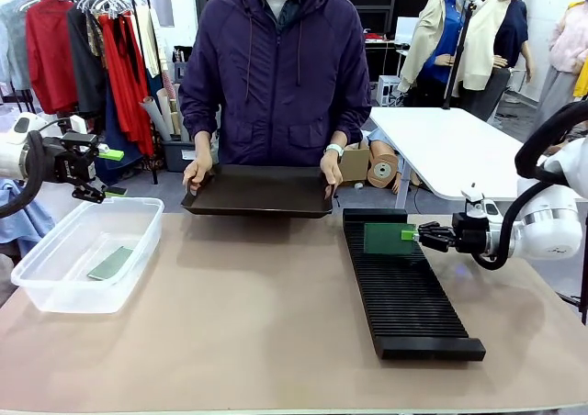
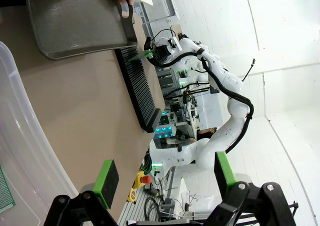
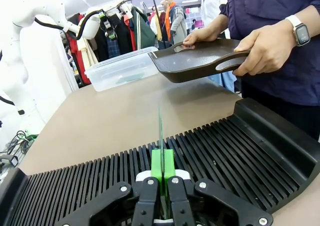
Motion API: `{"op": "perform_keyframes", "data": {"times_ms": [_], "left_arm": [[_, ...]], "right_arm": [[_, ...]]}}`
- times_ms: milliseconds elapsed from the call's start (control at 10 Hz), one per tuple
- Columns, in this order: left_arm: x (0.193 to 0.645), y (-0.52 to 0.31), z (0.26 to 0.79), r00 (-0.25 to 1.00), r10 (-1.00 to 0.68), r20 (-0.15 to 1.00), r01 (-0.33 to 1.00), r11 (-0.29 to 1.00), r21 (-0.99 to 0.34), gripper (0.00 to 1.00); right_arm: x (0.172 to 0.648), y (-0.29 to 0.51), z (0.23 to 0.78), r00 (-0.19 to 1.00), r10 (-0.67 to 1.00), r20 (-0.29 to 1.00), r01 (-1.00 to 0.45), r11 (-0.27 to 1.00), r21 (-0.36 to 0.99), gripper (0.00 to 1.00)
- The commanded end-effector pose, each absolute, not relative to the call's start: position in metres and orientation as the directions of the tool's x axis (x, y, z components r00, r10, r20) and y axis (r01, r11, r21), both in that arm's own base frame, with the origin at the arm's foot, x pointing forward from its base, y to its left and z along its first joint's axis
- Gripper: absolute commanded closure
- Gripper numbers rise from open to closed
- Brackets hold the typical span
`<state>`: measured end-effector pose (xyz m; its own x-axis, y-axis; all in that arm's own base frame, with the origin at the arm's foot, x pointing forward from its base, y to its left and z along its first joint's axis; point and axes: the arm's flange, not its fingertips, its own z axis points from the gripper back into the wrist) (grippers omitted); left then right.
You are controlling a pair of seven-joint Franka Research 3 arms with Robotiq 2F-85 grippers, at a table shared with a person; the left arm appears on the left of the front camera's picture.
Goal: Sort PCBs into racks and boxes based on the side picked up.
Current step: If the short side of the Blank PCB is picked up, insert it into the PCB Rack ; if the long side is picked up, place it in the Organizing box.
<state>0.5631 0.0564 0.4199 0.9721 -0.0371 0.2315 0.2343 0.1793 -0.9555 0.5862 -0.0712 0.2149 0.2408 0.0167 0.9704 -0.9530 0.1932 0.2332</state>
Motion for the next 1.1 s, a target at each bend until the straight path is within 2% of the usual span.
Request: {"op": "perform_keyframes", "data": {"times_ms": [0, 1000], "left_arm": [[0.563, 0.057, 0.422, 0.971, -0.039, 0.234, 0.238, 0.179, -0.955, 0.0], [0.563, 0.057, 0.422, 0.971, -0.039, 0.234, 0.238, 0.179, -0.955, 0.0]], "right_arm": [[0.587, -0.067, 0.203, 0.202, 0.01, 0.979, -0.955, 0.224, 0.195, 1.0], [0.597, -0.071, 0.215, 0.175, -0.071, 0.982, -0.957, 0.221, 0.187, 1.0]]}}
